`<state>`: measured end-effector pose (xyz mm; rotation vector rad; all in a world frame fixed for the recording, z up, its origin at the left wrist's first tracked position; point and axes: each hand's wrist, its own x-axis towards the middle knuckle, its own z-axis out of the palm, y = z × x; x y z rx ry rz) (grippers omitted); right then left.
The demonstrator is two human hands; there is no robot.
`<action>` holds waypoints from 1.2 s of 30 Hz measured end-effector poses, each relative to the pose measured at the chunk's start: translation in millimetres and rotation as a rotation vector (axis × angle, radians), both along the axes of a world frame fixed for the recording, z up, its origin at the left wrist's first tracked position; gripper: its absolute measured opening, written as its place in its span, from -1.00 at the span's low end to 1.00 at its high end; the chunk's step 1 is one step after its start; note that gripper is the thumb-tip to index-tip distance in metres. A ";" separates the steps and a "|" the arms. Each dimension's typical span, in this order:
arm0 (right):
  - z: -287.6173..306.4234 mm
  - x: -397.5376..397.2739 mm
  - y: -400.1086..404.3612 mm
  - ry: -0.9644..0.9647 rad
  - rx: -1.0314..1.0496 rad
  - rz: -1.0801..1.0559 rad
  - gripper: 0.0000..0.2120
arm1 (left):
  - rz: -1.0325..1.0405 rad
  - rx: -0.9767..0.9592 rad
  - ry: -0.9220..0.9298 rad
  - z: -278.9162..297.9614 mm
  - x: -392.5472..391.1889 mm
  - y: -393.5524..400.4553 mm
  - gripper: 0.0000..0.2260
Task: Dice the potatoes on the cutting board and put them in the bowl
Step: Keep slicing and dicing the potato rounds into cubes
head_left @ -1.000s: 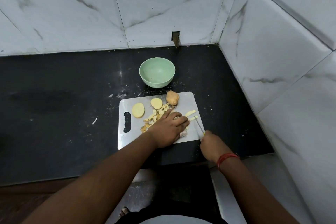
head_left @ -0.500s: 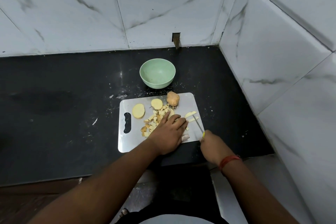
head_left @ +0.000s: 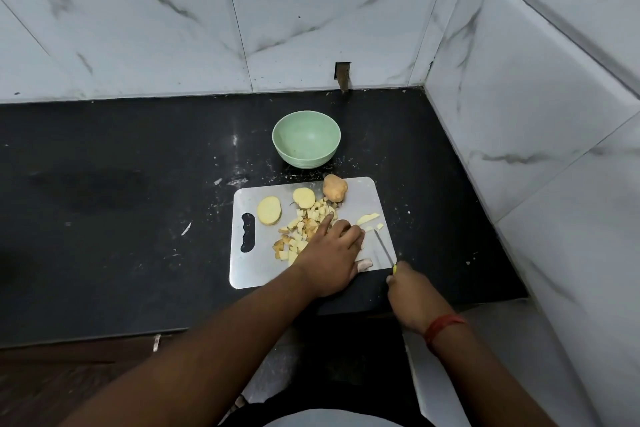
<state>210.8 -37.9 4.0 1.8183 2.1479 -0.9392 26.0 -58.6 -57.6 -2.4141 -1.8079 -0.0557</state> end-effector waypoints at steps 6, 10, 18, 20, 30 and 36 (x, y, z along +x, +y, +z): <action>-2.6 -21.8 9.5 -0.049 -0.023 0.001 -0.81 | -0.002 -0.018 0.001 -0.3 -1.2 -0.6 -0.40; -3.0 -13.7 4.7 -0.066 -0.053 0.028 -0.83 | 0.011 -0.025 0.003 1.2 -1.0 -2.0 -0.38; 5.9 -1.6 -0.5 -0.006 0.010 0.046 -0.91 | 0.029 -0.023 -0.121 -0.5 -5.6 -8.8 -0.39; 6.2 -7.9 1.0 -0.013 0.005 0.061 -0.94 | 0.037 -0.023 -0.137 -0.7 -6.4 -10.1 -0.39; -1.6 -21.7 5.0 -0.076 -0.018 0.069 -0.91 | 0.044 -0.041 -0.100 3.8 -6.9 -8.7 -0.42; -2.8 -10.3 -5.1 -0.097 -0.049 0.059 -0.84 | 0.095 -0.127 -0.100 13.5 -1.7 -9.3 -0.28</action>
